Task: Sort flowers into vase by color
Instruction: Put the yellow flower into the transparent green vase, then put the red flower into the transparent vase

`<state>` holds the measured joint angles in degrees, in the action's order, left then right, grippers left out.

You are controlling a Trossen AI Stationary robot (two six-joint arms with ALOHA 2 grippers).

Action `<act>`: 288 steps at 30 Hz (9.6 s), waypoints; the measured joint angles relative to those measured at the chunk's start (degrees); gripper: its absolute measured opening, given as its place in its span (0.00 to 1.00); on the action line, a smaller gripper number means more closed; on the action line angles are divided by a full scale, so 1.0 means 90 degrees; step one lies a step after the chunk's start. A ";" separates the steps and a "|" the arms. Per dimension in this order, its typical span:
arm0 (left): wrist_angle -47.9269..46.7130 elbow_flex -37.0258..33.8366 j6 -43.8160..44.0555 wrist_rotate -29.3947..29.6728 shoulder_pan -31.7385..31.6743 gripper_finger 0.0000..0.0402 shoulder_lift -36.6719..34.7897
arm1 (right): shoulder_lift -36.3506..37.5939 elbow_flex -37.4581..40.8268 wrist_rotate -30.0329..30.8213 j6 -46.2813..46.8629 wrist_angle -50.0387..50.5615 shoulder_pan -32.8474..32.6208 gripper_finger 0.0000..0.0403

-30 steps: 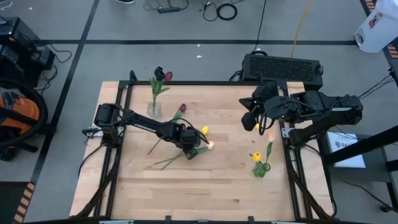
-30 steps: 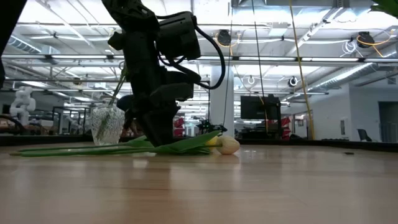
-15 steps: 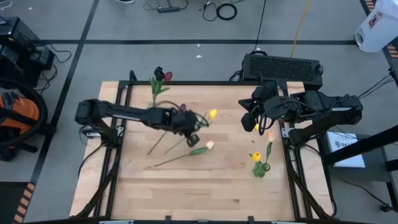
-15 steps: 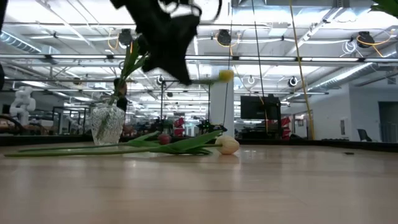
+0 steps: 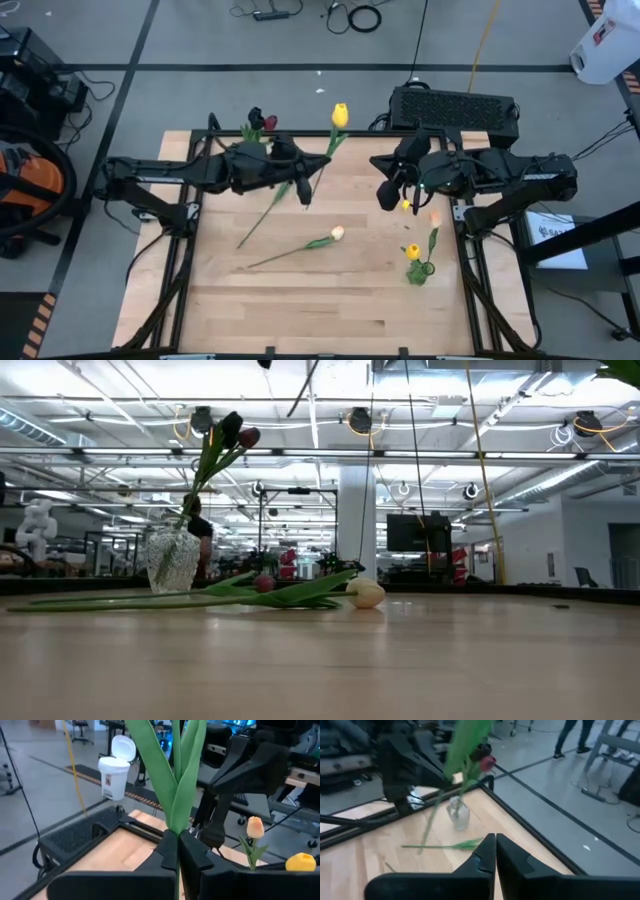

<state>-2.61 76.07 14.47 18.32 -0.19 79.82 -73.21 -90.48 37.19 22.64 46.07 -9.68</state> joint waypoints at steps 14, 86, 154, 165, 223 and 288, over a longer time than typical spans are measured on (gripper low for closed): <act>0.0966 -0.0001 -0.0150 -0.0834 0.0043 0.00 0.0089 | -0.0025 0.0002 -0.0982 0.0168 -0.1221 0.0253 0.38; 0.0137 -0.0035 -0.0185 -0.0674 -0.0063 0.34 -0.0079 | 0.2023 0.0002 0.0375 -0.0509 -0.0932 -0.0910 0.00; -0.0696 -0.0029 -0.0149 -0.0596 -0.0043 0.34 -0.0018 | 0.1159 -0.0289 0.1502 0.4079 0.2911 -0.5384 0.00; -0.0684 -0.0027 -0.0145 -0.0599 -0.0043 0.34 0.0031 | 0.0347 -0.0231 0.2846 0.6413 0.4820 -0.6449 0.00; -0.0653 -0.0034 0.0175 -0.0514 -0.0043 0.34 0.0026 | 0.0018 0.0857 0.2638 0.6503 0.4872 -0.6490 0.00; -0.0605 -0.0034 0.0130 -0.0475 -0.0053 0.34 0.0023 | 0.0733 0.0420 0.0737 0.7307 0.4505 -0.6546 0.34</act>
<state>-8.06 75.77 15.64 14.04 -0.67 80.03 -66.61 -86.69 43.82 88.40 86.61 -68.60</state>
